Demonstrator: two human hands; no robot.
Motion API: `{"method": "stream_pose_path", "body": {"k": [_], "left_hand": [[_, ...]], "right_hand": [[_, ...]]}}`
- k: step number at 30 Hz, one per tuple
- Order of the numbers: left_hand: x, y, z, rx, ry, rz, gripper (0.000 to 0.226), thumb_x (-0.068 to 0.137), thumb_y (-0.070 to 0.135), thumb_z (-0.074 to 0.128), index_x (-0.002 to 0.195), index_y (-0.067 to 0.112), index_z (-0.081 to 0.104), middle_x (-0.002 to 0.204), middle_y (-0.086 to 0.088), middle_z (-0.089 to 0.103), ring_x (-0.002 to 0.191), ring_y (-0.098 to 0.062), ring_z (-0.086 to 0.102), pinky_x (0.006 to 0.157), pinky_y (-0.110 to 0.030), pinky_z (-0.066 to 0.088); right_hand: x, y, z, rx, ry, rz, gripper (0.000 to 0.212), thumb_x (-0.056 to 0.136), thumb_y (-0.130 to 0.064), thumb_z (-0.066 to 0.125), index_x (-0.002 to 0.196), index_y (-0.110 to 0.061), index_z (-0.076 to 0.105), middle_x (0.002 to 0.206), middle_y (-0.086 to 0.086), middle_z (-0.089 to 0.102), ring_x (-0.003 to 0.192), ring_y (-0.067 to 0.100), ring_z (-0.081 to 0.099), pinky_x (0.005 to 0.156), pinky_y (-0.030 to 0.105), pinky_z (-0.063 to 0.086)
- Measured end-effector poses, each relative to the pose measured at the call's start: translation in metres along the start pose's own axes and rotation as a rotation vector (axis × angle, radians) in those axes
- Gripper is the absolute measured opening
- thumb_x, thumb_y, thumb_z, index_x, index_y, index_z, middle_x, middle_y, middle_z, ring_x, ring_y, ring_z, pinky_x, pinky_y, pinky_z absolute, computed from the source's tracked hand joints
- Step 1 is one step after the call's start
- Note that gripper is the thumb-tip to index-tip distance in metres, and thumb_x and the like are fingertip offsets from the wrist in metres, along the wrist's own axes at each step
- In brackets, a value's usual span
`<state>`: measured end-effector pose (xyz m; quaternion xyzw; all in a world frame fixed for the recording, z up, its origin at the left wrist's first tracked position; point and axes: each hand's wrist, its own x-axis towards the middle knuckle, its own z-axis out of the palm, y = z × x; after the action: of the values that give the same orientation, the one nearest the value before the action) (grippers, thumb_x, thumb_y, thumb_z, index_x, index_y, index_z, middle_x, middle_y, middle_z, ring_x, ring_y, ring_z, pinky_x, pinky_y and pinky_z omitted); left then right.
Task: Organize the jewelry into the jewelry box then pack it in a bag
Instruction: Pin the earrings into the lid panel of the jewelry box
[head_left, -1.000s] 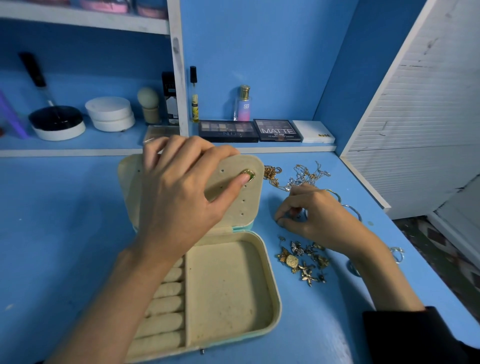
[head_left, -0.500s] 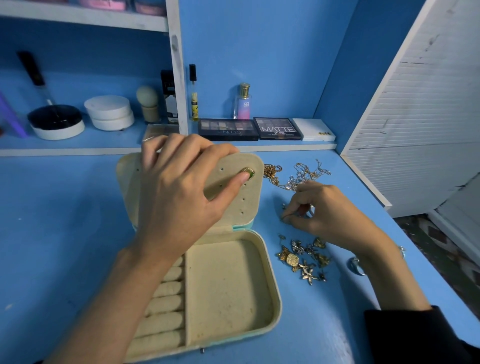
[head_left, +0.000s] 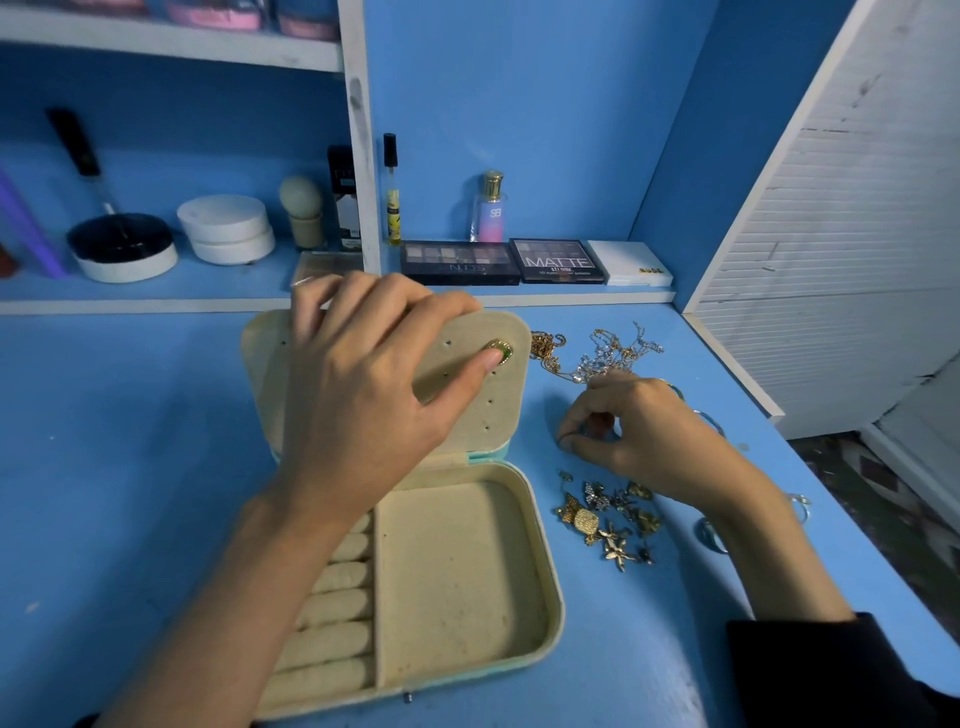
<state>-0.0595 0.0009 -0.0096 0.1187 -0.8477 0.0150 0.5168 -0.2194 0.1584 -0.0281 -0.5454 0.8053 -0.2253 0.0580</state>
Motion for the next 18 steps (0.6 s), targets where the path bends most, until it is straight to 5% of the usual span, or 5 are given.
{"method": "stream_pose_path", "body": {"k": [5, 11, 18], "left_hand": [[0.000, 0.006, -0.008, 0.002, -0.033, -0.015, 0.026, 0.087, 0.040, 0.067, 0.093, 0.016, 0.070, 0.082, 0.000, 0.063, 0.080, -0.025, 0.059, 0.083, -0.037, 0.033], [-0.019, 0.033, -0.032, 0.059, -0.022, -0.036, 0.020, 0.089, 0.039, 0.066, 0.087, 0.019, 0.069, 0.081, 0.004, 0.064, 0.075, -0.019, 0.057, 0.086, -0.035, 0.032], [-0.041, 0.047, -0.042, 0.109, 0.002, -0.020, 0.021, 0.089, 0.040, 0.065, 0.082, 0.021, 0.069, 0.078, 0.005, 0.063, 0.075, -0.015, 0.051, 0.082, -0.034, 0.031]], "right_hand": [[0.003, -0.018, -0.008, 0.593, 0.110, 0.102, 0.007, 0.084, -0.012, 0.068, 0.077, -0.015, 0.068, 0.070, 0.012, 0.056, 0.055, 0.009, 0.044, 0.055, 0.014, 0.035], [0.014, -0.038, -0.024, 1.053, 0.074, 0.031, 0.003, 0.077, -0.012, 0.069, 0.076, -0.010, 0.067, 0.068, 0.001, 0.063, 0.064, 0.009, 0.055, 0.060, 0.019, 0.043], [0.012, -0.047, -0.043, 0.874, -0.358, -0.067, 0.007, 0.078, -0.007, 0.062, 0.078, -0.010, 0.068, 0.070, 0.001, 0.065, 0.064, 0.008, 0.058, 0.062, 0.020, 0.046]]}}
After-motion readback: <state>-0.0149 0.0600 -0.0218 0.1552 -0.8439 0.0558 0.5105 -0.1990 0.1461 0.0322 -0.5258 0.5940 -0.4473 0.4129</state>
